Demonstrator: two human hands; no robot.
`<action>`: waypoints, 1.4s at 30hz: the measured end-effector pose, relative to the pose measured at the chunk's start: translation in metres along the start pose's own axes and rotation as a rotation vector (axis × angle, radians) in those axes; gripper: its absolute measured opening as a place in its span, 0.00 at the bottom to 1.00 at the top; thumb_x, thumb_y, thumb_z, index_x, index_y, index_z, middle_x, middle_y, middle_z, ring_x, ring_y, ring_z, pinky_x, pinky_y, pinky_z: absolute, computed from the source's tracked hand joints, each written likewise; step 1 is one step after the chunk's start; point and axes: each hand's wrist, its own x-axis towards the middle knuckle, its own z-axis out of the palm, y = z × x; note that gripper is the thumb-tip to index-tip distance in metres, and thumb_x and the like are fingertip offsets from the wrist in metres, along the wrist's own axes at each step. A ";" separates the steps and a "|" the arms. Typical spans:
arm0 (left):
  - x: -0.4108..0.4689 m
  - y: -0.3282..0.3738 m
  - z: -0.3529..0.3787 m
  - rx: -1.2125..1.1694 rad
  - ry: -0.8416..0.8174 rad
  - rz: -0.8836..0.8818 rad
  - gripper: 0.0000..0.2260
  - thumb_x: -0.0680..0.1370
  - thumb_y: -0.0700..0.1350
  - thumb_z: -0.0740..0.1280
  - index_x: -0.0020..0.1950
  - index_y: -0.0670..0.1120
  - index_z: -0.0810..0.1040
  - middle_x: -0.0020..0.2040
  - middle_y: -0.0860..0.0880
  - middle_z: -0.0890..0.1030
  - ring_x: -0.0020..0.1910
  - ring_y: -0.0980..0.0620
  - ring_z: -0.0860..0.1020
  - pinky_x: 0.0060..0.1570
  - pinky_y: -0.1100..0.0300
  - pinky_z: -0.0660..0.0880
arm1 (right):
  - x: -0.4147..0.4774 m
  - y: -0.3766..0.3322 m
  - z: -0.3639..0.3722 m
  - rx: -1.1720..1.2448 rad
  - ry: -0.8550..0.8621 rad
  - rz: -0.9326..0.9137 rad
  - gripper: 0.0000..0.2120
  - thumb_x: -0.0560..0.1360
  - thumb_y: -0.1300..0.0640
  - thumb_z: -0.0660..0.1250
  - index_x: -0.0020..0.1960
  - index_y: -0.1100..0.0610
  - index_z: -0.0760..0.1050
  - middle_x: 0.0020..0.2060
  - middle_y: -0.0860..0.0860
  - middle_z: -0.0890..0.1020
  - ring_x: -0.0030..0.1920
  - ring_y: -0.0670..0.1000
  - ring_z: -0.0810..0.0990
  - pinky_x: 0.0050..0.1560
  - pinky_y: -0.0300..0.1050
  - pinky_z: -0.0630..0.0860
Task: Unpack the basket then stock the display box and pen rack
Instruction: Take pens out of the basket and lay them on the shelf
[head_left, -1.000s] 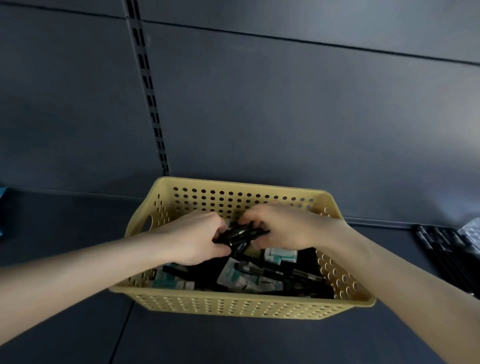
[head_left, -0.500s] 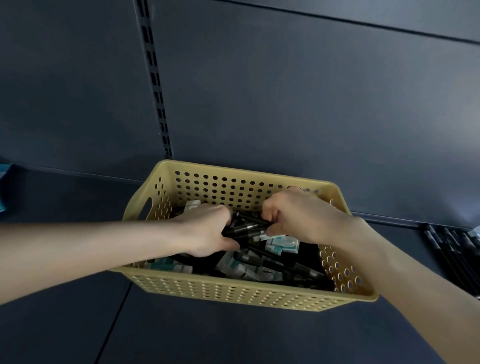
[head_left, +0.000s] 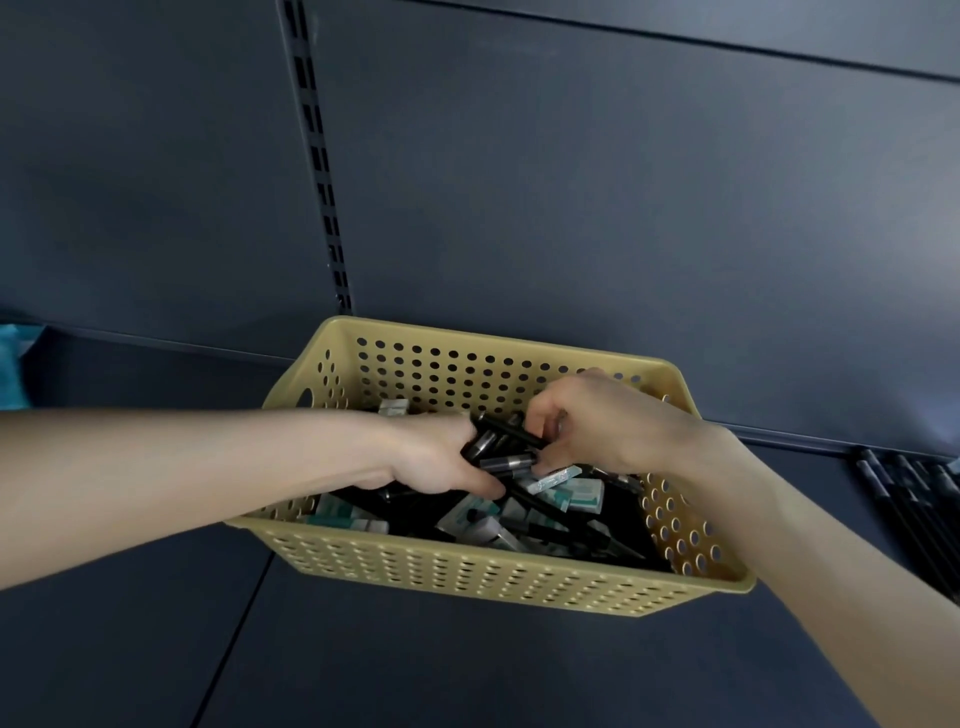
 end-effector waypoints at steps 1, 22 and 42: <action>0.000 0.000 0.000 -0.037 -0.021 0.004 0.05 0.74 0.50 0.71 0.43 0.52 0.76 0.37 0.57 0.78 0.36 0.60 0.75 0.28 0.71 0.68 | -0.001 0.000 -0.001 0.008 -0.002 -0.005 0.07 0.67 0.52 0.75 0.39 0.44 0.77 0.39 0.44 0.78 0.41 0.43 0.75 0.36 0.38 0.67; -0.012 0.006 -0.015 -0.423 0.087 0.085 0.02 0.74 0.38 0.70 0.45 0.40 0.79 0.39 0.45 0.81 0.38 0.51 0.80 0.44 0.56 0.79 | -0.025 0.001 -0.014 0.731 0.313 -0.050 0.04 0.71 0.55 0.71 0.44 0.55 0.79 0.37 0.52 0.82 0.42 0.55 0.83 0.49 0.57 0.80; -0.057 0.038 -0.007 -1.153 0.353 0.474 0.07 0.67 0.43 0.74 0.43 0.42 0.81 0.33 0.48 0.79 0.36 0.52 0.79 0.39 0.58 0.80 | -0.056 -0.046 -0.006 0.926 0.630 -0.147 0.13 0.59 0.51 0.76 0.43 0.49 0.80 0.34 0.46 0.82 0.37 0.48 0.83 0.37 0.39 0.79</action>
